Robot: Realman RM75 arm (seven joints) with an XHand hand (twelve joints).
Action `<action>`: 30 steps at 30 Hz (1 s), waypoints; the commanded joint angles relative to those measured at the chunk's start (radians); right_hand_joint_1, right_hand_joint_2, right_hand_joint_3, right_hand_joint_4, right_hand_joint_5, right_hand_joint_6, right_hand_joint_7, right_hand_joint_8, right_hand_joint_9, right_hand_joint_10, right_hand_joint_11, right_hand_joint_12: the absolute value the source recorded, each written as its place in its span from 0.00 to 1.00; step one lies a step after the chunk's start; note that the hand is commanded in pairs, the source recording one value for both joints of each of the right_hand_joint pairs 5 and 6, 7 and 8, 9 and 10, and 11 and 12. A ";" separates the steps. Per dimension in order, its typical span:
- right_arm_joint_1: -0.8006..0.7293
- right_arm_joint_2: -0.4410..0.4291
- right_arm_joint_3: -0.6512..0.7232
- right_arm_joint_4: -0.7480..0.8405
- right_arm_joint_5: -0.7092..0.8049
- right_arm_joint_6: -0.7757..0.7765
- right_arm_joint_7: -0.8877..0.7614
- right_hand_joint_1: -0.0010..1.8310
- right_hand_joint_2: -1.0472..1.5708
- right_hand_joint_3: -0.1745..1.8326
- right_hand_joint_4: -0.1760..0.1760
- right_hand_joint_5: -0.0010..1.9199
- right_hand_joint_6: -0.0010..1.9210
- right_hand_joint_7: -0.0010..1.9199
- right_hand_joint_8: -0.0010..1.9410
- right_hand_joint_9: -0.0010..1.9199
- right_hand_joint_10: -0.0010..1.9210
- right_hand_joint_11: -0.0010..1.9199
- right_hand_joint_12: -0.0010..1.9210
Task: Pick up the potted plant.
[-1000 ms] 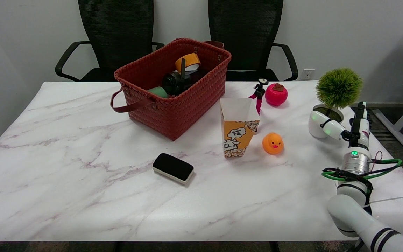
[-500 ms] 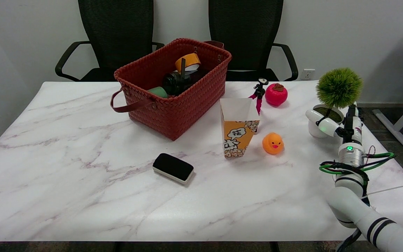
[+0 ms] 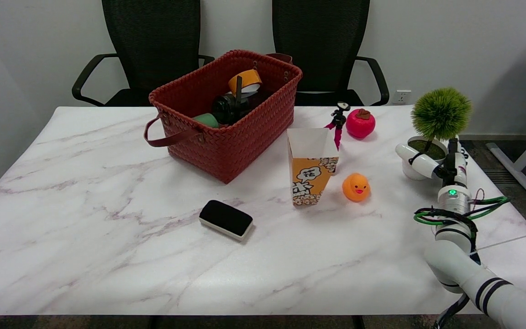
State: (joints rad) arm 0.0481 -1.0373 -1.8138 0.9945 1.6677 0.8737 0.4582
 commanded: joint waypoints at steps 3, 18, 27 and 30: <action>0.024 0.003 -0.006 -0.048 0.003 -0.031 0.021 0.56 0.60 0.00 0.50 0.00 0.00 0.00 0.00 0.01 0.01 0.07 0.07; 0.003 0.000 0.005 -0.035 0.011 -0.011 0.028 0.57 0.60 0.00 0.50 0.00 0.00 0.00 0.00 0.08 0.08 0.09 0.09; -0.011 -0.002 0.006 -0.037 0.001 0.055 0.094 0.57 0.60 0.00 0.50 0.00 0.00 0.02 0.02 0.14 0.14 0.14 0.13; -0.011 -0.001 0.008 -0.035 0.001 0.059 0.117 0.58 0.59 0.00 0.50 0.00 0.00 0.03 0.03 0.14 0.14 0.14 0.14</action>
State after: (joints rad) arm 0.0529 -1.0364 -1.8121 0.9579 1.6750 0.8710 0.5073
